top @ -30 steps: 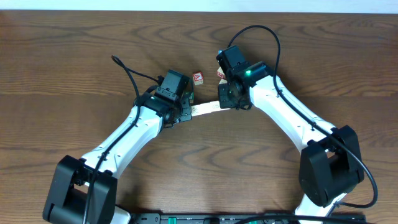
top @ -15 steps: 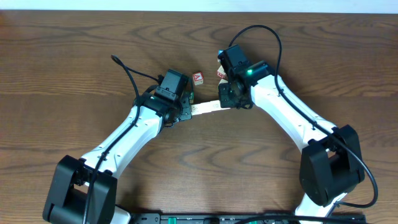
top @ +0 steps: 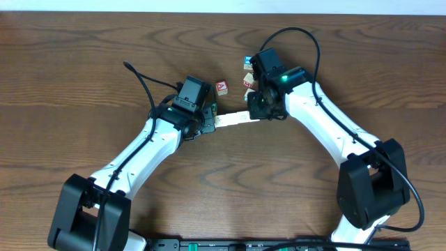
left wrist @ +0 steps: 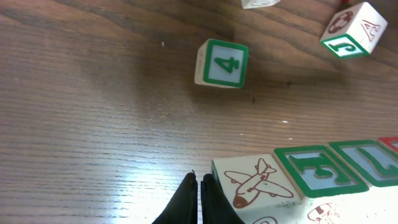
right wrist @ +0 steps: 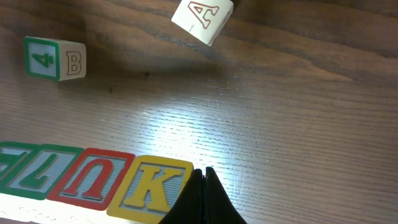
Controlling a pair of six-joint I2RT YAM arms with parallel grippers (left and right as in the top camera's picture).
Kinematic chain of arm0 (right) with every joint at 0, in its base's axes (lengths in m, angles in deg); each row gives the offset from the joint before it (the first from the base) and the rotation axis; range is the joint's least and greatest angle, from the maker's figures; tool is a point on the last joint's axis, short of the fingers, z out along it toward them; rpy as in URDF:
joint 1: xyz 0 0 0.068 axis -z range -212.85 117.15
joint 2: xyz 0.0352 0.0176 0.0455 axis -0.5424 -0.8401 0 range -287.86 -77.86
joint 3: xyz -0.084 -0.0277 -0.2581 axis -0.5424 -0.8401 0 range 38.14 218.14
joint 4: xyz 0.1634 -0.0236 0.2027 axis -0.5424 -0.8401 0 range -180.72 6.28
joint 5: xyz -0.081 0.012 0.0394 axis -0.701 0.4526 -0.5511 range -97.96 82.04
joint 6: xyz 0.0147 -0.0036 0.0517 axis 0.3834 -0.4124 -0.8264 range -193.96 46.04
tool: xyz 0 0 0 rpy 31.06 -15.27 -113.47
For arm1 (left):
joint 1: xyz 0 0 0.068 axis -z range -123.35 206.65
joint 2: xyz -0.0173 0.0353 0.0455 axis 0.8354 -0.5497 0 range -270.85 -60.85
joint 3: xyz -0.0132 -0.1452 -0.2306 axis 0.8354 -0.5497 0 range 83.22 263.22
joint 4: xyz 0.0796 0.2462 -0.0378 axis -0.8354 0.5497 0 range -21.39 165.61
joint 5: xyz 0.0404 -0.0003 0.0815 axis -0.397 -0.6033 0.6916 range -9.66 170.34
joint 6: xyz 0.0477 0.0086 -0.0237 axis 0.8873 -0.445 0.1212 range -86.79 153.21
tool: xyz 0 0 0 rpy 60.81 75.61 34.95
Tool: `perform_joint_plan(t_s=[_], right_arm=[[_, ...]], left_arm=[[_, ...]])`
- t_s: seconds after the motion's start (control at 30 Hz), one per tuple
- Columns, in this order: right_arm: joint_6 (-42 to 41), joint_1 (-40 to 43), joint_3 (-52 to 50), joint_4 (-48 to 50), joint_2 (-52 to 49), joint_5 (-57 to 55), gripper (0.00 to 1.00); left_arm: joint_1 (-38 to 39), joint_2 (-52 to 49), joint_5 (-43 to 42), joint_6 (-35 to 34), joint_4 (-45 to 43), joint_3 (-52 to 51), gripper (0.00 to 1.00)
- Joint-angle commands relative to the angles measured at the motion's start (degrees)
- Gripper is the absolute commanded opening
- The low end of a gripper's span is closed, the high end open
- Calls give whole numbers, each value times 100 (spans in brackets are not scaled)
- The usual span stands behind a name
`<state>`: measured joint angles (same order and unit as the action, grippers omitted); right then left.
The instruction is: Lift 5 blocks
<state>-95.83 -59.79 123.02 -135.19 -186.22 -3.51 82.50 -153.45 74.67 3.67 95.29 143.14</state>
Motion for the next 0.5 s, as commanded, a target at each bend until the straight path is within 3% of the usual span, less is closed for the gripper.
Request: perform_joint_plan(t_s=[0.0,0.47], right_arm=[[15,-501,50,197,-52,3058,1],[116,-492,37,197,-52,3012,1]], left_arm=[[409,13,-1786,-74,-516,481,7],[409,11,-1676,-57,-514,481,8]])
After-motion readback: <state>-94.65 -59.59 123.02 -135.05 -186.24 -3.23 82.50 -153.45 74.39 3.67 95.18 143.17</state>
